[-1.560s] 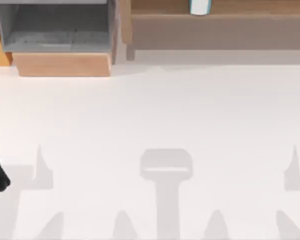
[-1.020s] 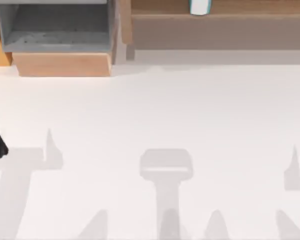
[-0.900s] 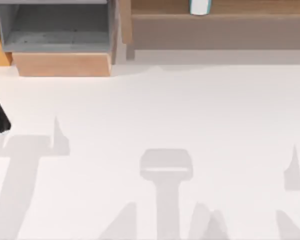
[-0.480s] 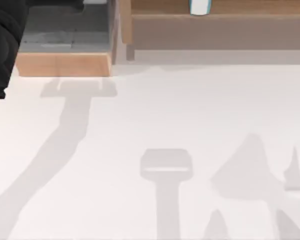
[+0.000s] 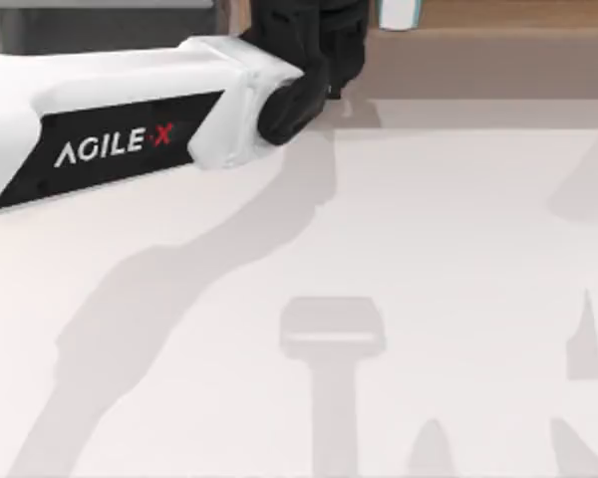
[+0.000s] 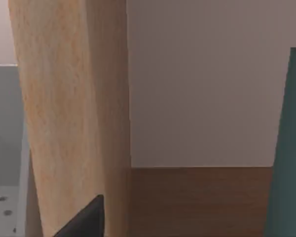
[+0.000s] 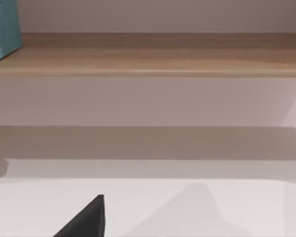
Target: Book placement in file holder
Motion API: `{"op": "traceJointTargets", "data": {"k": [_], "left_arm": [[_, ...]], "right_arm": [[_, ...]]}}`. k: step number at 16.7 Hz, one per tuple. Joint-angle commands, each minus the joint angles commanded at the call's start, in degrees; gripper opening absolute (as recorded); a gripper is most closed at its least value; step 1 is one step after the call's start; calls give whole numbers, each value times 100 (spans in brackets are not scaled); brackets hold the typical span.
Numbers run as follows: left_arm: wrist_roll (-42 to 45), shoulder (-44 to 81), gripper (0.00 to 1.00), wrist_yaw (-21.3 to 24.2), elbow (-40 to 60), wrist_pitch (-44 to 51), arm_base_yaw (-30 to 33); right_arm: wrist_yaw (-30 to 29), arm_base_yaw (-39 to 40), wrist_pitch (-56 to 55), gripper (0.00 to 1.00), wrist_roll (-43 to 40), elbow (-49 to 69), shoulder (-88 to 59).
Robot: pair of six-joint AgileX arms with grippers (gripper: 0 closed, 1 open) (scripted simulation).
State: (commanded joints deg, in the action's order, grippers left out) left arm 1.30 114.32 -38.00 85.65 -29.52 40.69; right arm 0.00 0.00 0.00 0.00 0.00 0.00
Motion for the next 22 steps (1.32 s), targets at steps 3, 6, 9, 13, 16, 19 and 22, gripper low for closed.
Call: {"op": "traceJointTargets", "data": {"k": [3, 6, 9, 13, 16, 19, 22], "left_arm": [[-21, 1270, 100, -271, 1058, -205, 274], [-45, 2048, 100, -438, 1777, -321, 433], [-58, 2298, 100, -482, 2018, -343, 471], [-57, 2288, 100, -471, 1992, -334, 441], [-61, 2386, 100, -430, 2184, -262, 421], [-66, 2584, 100, -363, 2542, -98, 356], [-69, 2659, 100, -335, 2682, -30, 328]], "right_arm": [[0, 0, 0, 100, 0, 0, 0], [0, 0, 0, 100, 0, 0, 0], [0, 0, 0, 100, 0, 0, 0], [0, 0, 0, 100, 0, 0, 0], [0, 0, 0, 100, 0, 0, 0], [0, 0, 0, 100, 0, 0, 0], [0, 0, 0, 100, 0, 0, 0]]}}
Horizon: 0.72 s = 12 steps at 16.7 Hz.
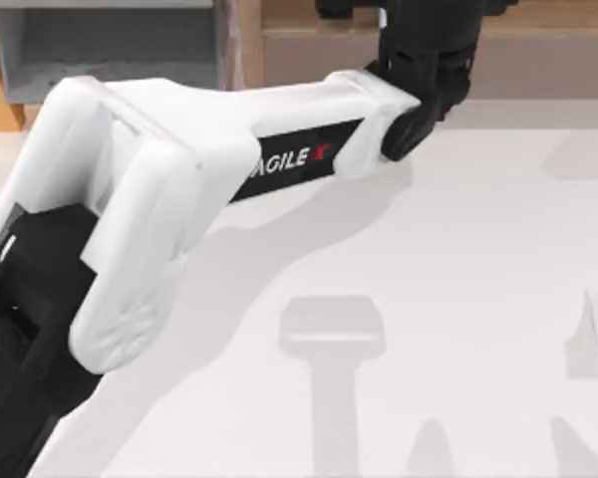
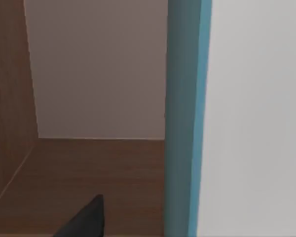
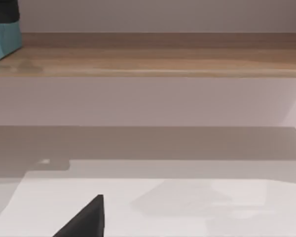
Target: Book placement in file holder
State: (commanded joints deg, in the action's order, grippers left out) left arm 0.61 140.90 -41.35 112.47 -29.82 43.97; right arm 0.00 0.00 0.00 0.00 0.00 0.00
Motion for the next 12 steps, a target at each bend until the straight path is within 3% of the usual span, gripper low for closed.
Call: {"op": "traceJointTargets", "data": {"k": [2, 12], "left_arm": [[0, 0, 100, 0, 0, 0, 0], [0, 0, 25, 0, 0, 0, 0]], "right_arm": [[0, 0, 0, 100, 0, 0, 0], [0, 0, 0, 100, 0, 0, 0]]}}
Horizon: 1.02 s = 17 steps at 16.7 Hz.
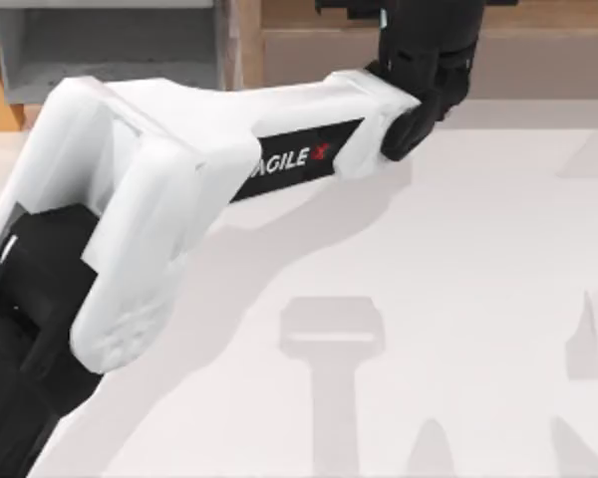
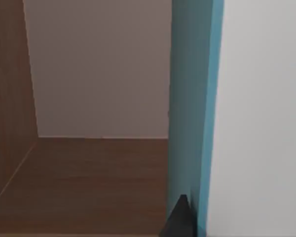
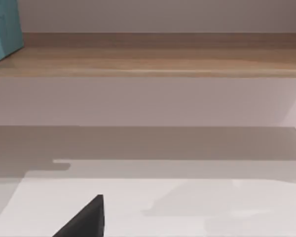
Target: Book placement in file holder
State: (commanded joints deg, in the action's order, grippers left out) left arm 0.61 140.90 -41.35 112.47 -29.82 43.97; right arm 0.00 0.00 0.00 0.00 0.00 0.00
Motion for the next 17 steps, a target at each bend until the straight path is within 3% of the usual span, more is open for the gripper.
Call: {"op": "traceJointTargets", "data": {"k": [3, 4, 17], "left_arm": [[0, 0, 2, 0, 0, 0, 0], [0, 0, 0, 0, 0, 0, 0], [9, -90, 0, -4, 154, 231, 24]], "right_arm": [[0, 0, 0, 100, 0, 0, 0], [0, 0, 0, 100, 0, 0, 0], [0, 0, 0, 100, 0, 0, 0]]}}
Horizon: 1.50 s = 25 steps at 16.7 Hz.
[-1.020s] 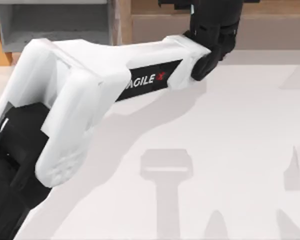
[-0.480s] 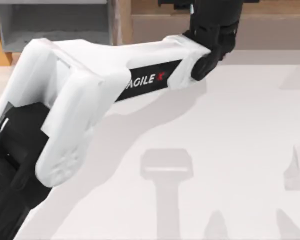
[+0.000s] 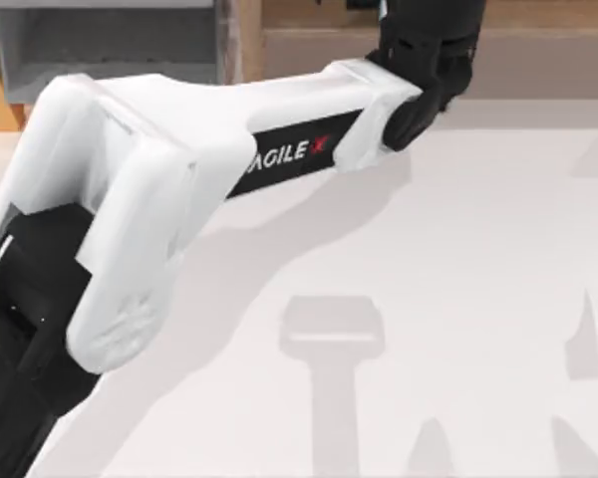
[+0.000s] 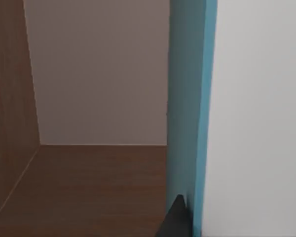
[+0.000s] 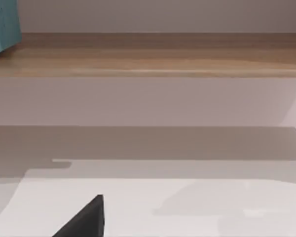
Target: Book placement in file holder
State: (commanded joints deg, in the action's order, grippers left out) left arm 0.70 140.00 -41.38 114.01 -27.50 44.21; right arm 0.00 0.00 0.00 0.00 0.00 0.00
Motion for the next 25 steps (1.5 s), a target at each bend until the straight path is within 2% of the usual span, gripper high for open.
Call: {"op": "traceJointTargets", "data": {"k": [6, 10, 15, 18, 21, 25], "left_arm": [[55, -35, 0, -23, -48, -3, 19], [655, -567, 0, -267, -854, -373, 382], [2027, -1888, 0, -636, -3113, -1200, 1135], [3096, -2743, 0, -699, -4756, -1673, 1303], [4262, -3445, 0, -552, -6205, -2000, 1073], [5822, -4036, 0, 31, -7492, -2151, 152]], "right_arm": [[0, 0, 0, 100, 0, 0, 0], [0, 0, 0, 100, 0, 0, 0], [0, 0, 0, 100, 0, 0, 0], [0, 0, 0, 100, 0, 0, 0], [0, 0, 0, 100, 0, 0, 0], [0, 0, 0, 100, 0, 0, 0]]}}
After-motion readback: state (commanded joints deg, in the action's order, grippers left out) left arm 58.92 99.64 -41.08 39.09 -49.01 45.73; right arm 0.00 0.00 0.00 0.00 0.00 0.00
